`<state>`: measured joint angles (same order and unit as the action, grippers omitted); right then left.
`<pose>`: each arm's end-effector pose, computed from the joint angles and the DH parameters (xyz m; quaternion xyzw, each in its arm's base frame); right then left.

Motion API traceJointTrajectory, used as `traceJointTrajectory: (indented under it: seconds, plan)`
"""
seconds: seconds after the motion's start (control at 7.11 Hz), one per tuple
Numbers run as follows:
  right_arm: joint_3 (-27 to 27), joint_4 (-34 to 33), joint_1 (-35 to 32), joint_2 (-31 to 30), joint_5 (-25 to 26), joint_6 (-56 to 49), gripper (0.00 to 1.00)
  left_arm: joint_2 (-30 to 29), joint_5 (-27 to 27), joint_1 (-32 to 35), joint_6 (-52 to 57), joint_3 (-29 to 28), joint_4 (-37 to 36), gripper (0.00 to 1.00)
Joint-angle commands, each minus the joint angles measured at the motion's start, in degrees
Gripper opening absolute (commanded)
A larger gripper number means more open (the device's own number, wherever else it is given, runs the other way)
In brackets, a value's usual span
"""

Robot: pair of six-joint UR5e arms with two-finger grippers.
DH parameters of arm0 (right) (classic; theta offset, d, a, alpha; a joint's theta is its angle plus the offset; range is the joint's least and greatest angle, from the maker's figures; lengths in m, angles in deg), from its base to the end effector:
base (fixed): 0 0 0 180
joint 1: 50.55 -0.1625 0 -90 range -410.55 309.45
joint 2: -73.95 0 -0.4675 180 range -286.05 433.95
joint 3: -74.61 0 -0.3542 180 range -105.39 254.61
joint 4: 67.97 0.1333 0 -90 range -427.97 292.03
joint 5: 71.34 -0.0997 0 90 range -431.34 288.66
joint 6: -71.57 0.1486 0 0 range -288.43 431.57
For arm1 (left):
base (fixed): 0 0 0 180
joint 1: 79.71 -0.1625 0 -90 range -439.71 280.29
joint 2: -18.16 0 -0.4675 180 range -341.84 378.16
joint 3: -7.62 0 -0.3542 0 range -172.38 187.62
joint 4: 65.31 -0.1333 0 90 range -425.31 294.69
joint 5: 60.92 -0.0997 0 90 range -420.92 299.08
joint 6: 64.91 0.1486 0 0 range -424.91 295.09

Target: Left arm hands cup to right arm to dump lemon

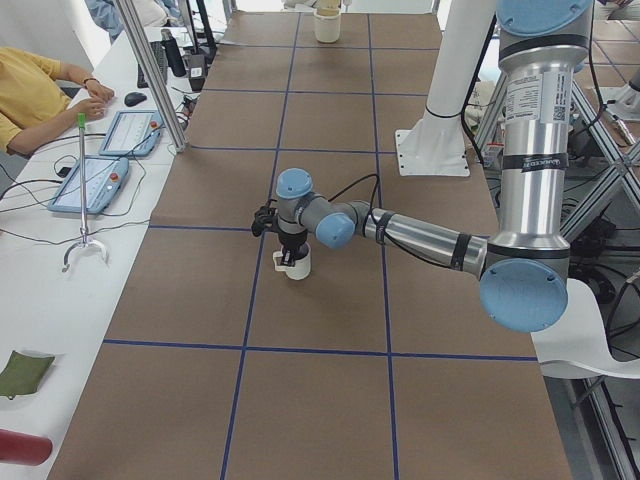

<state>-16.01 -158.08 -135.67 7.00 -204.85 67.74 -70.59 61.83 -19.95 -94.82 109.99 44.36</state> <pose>-0.0237 -0.6422 0.5094 0.1863 -0.3646 -0.1445 0.9008 0.1995 -0.4474 0.6179 0.0842 0.3629 0.0775 0.9248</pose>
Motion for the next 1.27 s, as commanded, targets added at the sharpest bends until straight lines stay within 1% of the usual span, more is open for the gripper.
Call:
traceJointTrajectory:
  seconds: [0.0,0.14,0.28,0.42,0.56,0.84,0.98,1.13]
  plan:
    - [-0.1,0.4,-0.1,-1.4,0.0,-2.8,1.00,-0.5,0.0,-0.2,0.0,-0.9,0.0,0.00]
    - [0.0,0.3,-0.1,-1.4,0.0,-2.9,1.00,-0.5,0.0,-0.2,-0.1,-1.0,0.0,0.00]
    - [-0.1,0.3,-0.1,-1.3,0.0,-2.9,1.00,-0.5,0.0,-0.2,-0.1,-1.2,0.0,0.14]
    - [-0.2,0.3,-0.1,-1.4,0.1,-2.9,1.00,-0.5,0.0,-0.2,-0.1,-1.6,0.0,0.36]
    - [-0.1,0.3,-0.1,-1.3,-0.1,-2.9,1.00,-0.6,0.0,-0.1,-0.1,-1.6,0.1,0.99]
    - [0.6,-0.2,-0.1,-1.9,0.3,-2.8,1.00,-0.3,0.0,1.4,0.0,-0.5,1.5,1.00]
    - [0.8,-0.1,-0.1,-3.1,0.6,-2.8,1.00,-0.5,0.8,5.4,1.6,-0.5,0.9,1.00]
    - [2.4,-0.4,-0.3,-2.8,0.6,-2.8,1.00,-0.2,1.8,9.3,9.9,-0.9,-1.2,1.00]
